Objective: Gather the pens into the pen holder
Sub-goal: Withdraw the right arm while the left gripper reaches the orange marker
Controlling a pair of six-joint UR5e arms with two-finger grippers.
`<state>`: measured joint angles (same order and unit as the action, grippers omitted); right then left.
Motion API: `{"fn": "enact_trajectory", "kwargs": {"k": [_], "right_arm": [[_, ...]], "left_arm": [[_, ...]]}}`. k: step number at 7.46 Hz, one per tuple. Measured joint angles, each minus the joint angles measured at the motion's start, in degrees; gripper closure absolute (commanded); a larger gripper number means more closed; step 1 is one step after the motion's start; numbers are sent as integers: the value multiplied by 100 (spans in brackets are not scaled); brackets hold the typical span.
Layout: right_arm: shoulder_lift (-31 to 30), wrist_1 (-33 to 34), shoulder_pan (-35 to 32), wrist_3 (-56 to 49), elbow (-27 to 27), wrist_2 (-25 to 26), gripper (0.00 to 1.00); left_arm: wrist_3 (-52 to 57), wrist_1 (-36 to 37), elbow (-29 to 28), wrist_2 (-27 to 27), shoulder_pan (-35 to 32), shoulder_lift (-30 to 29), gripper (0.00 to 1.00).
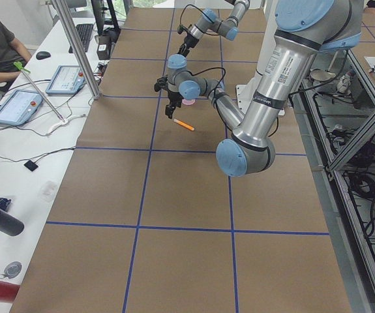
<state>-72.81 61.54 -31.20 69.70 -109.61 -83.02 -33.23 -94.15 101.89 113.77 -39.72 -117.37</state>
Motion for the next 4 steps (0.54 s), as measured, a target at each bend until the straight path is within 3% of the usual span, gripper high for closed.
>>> {"fn": "enact_trajectory", "kwargs": {"k": [2,4], "right_arm": [[-358,66,-856,-44,1,-1358,1],[-695,89,-1496,-349,10,-2378,1]], "left_arm": [[427,17,-274,16,243,-114,14],[569,21,-713,24,429,-307,28]]}}
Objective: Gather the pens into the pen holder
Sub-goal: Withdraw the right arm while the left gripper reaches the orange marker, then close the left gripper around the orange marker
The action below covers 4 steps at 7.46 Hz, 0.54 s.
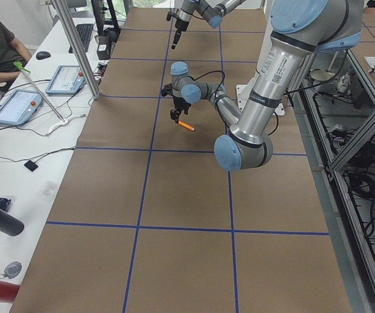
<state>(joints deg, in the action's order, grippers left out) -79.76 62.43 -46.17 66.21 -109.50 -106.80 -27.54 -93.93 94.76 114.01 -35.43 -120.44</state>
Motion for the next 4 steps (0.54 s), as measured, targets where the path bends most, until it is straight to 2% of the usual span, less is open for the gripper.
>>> {"fn": "enact_trajectory", "kwargs": {"k": [1,4], "right_arm": [[-87,0,-157,-142,7,-242,1],[-131,-4,-248,-234,15,-355,1]], "left_arm": [[19,4,-228,4,36,-146,29],[264,107,-489,-5,54,-326,39]]}}
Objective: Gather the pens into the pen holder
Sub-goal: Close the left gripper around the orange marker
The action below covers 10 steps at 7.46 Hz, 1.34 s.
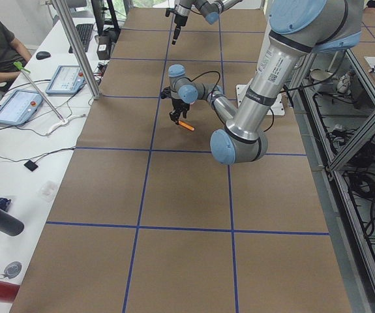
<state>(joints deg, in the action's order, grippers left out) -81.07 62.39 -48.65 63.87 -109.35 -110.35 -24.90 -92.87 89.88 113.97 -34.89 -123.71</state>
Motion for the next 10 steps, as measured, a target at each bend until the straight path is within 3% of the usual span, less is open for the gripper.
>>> {"fn": "enact_trajectory", "kwargs": {"k": [3,6,7,8,9,10], "right_arm": [[14,-22,-4,10,-24,20,1],[5,-41,-10,48,-51,26,0],[5,-42,-11,55,-55,24,1],[5,-45,-13,60,-58,23,1],[9,-48,-13,63,-59,23,1],[14,-50,-13,64,-59,23,1]], "left_arm": [[87,155,-50,-12,16,-56,47],[91,171,-110,-14,42,-73,49],[91,172,-131,-14,44,-74,54],[91,172,-140,-15,44,-74,81],[91,172,-141,-15,44,-75,100],[91,173,-137,-15,43,-74,100]]}}
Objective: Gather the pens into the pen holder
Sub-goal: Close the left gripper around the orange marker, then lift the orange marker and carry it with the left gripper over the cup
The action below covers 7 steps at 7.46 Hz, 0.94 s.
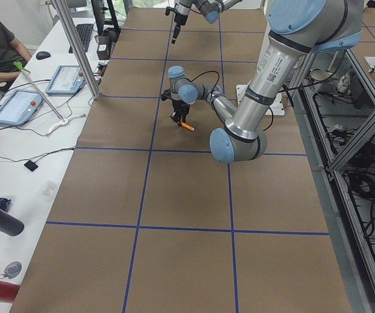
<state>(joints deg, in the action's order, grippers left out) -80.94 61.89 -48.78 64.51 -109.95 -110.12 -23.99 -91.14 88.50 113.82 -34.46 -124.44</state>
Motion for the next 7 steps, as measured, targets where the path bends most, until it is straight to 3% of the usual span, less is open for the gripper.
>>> {"fn": "enact_trajectory", "kwargs": {"k": [3,7], "right_arm": [[6,-1,-7,0,-7,2,0],[-6,-9,-36,-7,9,-15,1]], "left_arm": [[-60,68,200,31,-31,-34,100],[-1035,4,1597,-626,24,-128,100]]}}
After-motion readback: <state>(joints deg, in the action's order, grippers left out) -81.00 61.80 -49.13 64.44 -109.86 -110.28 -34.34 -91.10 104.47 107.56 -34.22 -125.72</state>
